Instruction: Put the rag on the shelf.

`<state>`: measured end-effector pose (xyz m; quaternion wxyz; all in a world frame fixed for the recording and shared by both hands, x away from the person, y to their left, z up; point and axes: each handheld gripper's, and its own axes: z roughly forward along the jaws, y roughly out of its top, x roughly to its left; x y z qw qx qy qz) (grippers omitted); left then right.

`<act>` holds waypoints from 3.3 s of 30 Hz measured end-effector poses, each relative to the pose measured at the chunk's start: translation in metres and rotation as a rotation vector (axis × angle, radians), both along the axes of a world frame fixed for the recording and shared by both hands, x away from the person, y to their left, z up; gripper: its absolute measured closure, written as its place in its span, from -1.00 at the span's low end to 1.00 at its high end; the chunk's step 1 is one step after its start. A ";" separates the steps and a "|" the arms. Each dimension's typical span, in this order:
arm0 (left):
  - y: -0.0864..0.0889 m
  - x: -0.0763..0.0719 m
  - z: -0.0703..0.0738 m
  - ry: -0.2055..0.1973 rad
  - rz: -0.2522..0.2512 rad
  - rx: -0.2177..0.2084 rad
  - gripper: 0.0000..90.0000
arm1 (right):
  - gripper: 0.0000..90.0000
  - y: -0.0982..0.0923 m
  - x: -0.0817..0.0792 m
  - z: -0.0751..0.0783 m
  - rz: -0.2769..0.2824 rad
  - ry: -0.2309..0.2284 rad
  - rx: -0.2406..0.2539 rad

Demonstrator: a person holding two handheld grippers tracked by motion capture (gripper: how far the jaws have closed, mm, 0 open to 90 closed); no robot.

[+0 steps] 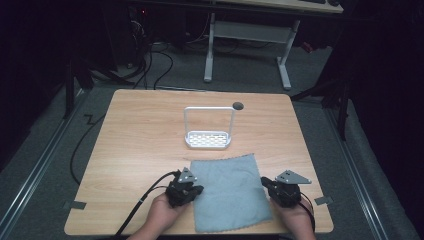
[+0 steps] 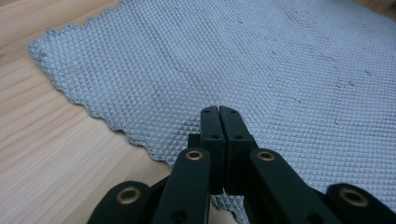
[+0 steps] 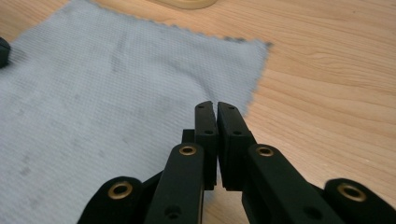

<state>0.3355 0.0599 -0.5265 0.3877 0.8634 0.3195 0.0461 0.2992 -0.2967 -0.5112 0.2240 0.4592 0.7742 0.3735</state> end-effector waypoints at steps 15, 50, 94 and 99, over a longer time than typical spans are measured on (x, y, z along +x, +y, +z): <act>0.040 0.034 0.003 -0.018 0.153 0.003 0.62 | 0.93 0.075 0.059 -0.011 0.031 0.081 -0.046; 0.056 0.027 -0.003 -0.059 0.274 0.009 0.29 | 0.53 0.046 -0.003 -0.006 0.068 -0.004 0.079; 0.055 0.022 -0.009 -0.046 0.238 -0.064 0.97 | 0.76 0.078 0.041 -0.020 0.023 0.063 -0.024; 0.055 0.021 -0.009 -0.050 0.234 -0.058 0.98 | 0.98 0.078 0.041 -0.020 0.055 0.085 0.010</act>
